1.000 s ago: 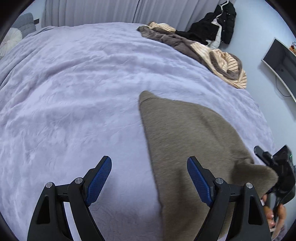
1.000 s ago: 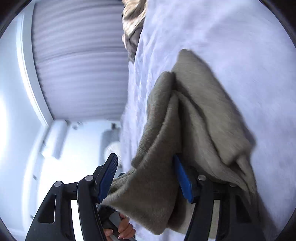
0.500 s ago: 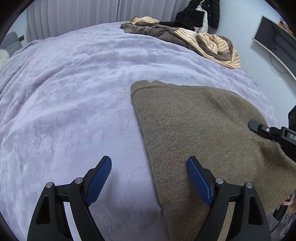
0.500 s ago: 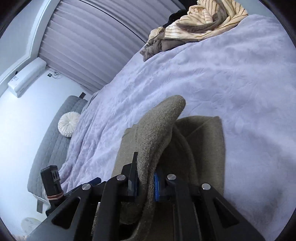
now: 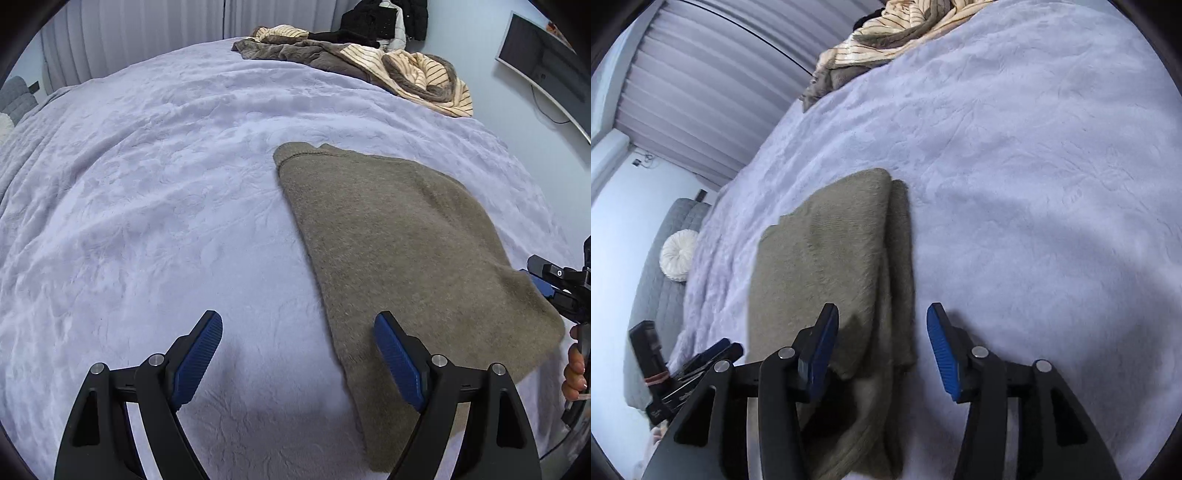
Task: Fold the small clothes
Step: 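Press the folded sweater edge with the right gripper, then open it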
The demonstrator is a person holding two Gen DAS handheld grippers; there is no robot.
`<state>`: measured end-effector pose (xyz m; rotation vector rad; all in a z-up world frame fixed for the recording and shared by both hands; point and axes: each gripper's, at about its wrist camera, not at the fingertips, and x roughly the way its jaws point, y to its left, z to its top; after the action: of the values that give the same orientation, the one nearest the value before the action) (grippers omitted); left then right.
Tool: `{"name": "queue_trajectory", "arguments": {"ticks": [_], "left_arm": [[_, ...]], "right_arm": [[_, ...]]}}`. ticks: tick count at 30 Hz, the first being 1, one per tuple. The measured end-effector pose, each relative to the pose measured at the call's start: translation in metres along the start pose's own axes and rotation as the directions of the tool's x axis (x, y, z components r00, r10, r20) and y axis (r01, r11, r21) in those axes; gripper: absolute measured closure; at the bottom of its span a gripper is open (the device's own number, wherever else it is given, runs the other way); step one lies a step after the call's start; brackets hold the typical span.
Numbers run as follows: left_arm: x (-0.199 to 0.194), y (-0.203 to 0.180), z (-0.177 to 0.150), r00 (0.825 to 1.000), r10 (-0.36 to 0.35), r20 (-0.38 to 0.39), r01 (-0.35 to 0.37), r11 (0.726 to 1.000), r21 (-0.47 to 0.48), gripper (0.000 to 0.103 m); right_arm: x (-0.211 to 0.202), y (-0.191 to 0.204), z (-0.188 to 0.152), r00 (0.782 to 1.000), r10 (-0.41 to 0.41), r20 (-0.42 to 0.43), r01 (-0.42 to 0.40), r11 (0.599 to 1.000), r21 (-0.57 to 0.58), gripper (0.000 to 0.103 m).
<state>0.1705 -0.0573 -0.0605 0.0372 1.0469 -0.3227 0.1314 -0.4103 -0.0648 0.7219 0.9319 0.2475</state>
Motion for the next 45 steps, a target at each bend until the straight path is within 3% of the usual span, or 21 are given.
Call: {"name": "queue_trajectory", "arguments": {"ticks": [3,5,6,7,8,9,10,12,15,23,27,30,38,41,45], "left_arm": [[-0.007,-0.008,-0.003,0.997,-0.078,-0.012,0.078,0.997,0.002,0.018],[-0.007,-0.020,-0.004,0.993,-0.118,-0.017,0.118,0.993,0.011,0.018],[-0.006,-0.029,-0.007,0.989,-0.142,-0.030,0.142,0.990,0.015,0.018],[-0.003,-0.035,-0.011,0.986,-0.163,-0.046,0.163,0.986,0.017,0.018],[0.000,-0.042,-0.016,0.983,-0.176,-0.060,0.177,0.984,0.021,0.018],[0.004,-0.048,-0.023,0.982,-0.176,-0.075,0.179,0.983,0.033,0.020],[0.010,-0.053,-0.031,0.981,-0.165,-0.098,0.171,0.984,0.049,0.028],[0.024,-0.055,-0.047,0.980,-0.135,-0.147,0.145,0.987,0.062,0.029],[0.028,-0.041,-0.059,0.970,-0.196,-0.146,0.197,0.980,-0.008,0.028],[0.010,-0.031,-0.063,0.973,-0.181,-0.143,0.177,0.983,-0.043,0.028],[0.002,-0.022,-0.063,0.982,-0.130,-0.133,0.121,0.990,-0.073,0.026],[-0.004,-0.017,-0.061,0.990,-0.089,-0.110,0.081,0.994,-0.073,0.021],[-0.006,-0.019,-0.047,0.994,-0.081,-0.080,0.073,0.993,-0.097,0.021],[-0.006,-0.019,-0.040,0.994,-0.083,-0.074,0.075,0.991,-0.107,0.021],[-0.002,-0.020,-0.036,0.994,-0.084,-0.075,0.076,0.992,-0.101,0.021]], "right_arm": [[-0.023,0.023,-0.014,0.996,0.088,0.022,-0.086,0.993,-0.082,0.049],[-0.020,0.039,-0.023,0.998,0.057,-0.034,-0.061,0.987,-0.146,0.049],[-0.014,0.044,-0.027,0.998,0.015,-0.061,-0.025,0.986,-0.163,0.056],[-0.009,0.046,-0.032,0.997,-0.024,-0.077,0.010,0.984,-0.180,0.080],[-0.007,0.045,-0.037,0.995,-0.056,-0.087,0.038,0.980,-0.195,0.095],[-0.006,0.044,-0.042,0.993,-0.084,-0.086,0.065,0.977,-0.202,0.096],[-0.005,0.040,-0.047,0.991,-0.102,-0.081,0.084,0.976,-0.199,0.096],[-0.003,0.024,-0.056,0.989,-0.123,-0.086,0.107,0.980,-0.168,0.096],[-0.004,-0.002,-0.071,0.991,-0.092,-0.100,0.083,0.992,-0.091,0.097],[-0.011,0.011,-0.076,0.987,-0.145,-0.071,0.133,0.979,-0.155,0.097],[-0.016,0.009,-0.078,0.983,-0.168,-0.072,0.158,0.979,-0.128,0.096],[-0.021,0.003,-0.075,0.983,-0.163,-0.080,0.157,0.984,-0.081,0.083],[-0.041,0.009,-0.057,0.990,-0.139,0.004,0.139,0.989,-0.047,0.082],[-0.040,0.008,-0.045,0.994,-0.106,0.005,0.106,0.994,-0.018,0.065],[-0.033,0.015,-0.035,0.994,-0.109,-0.004,0.109,0.993,-0.041,0.063]]}}
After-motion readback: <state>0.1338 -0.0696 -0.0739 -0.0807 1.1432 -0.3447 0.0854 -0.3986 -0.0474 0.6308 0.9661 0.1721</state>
